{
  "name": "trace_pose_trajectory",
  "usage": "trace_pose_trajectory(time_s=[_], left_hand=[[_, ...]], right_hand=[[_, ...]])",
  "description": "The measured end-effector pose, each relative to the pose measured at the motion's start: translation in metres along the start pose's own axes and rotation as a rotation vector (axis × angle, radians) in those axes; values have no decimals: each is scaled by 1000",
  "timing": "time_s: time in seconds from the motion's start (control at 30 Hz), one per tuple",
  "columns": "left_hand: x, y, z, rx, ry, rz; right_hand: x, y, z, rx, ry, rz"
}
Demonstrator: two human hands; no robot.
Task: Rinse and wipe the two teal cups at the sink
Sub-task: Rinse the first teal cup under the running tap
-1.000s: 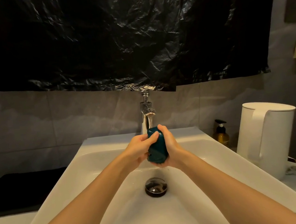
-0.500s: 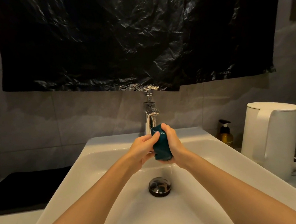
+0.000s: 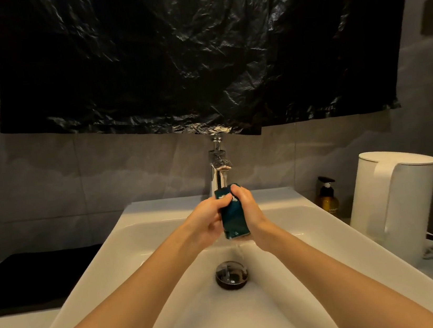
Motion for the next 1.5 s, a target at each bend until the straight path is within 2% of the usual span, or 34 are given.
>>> trace_pose_trajectory(time_s=[0.07, 0.23, 0.33, 0.43, 0.53, 0.6, 0.7, 0.8, 0.97, 1.1, 1.23, 1.4, 1.5], left_hand=[[-1, -1, -1, -15, 7, -12], [-7, -2, -8, -68, -128, -44], [-11, -3, -10, -46, -117, -17], [-10, -3, -8, -22, 19, 30], [-3, -1, -7, -47, 214, 58], [1, -1, -6, -38, 343, 72], [2, -1, -6, 16, 435, 107], [-1, 0, -9, 18, 419, 114], [-8, -3, -21, 26, 393, 69], [-8, -2, -20, 36, 444, 83], [-7, 0, -19, 16, 463, 84], [-11, -1, -20, 44, 442, 131], [-9, 0, -19, 43, 459, 144]], right_hand=[[1, -1, 0, 13, -16, -5], [5, -1, 7, 78, -143, -253], [5, 2, 8, 83, -124, -269], [3, 3, 10, 60, -64, -153], [-7, 0, 6, 32, 55, 158], [-12, -2, 1, 73, 107, 337], [-13, 5, -5, 145, 128, 306], [-14, 13, -5, 158, 126, 227], [-20, 10, 2, 224, 127, 242], [-14, 9, 7, 144, 62, 213], [-17, 5, 6, 97, 143, 353], [-9, 7, 3, 155, 74, 151], [-10, 7, 8, 105, 106, 218]])
Point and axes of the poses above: each hand's wrist, its own y-axis towards the middle knuckle, its own z-axis out of the palm, x = y × z, the point moved 5 cm from there along y, towards the middle knuckle, and after that the axes turned 9 degrees about -z, right-handed, at the moved point
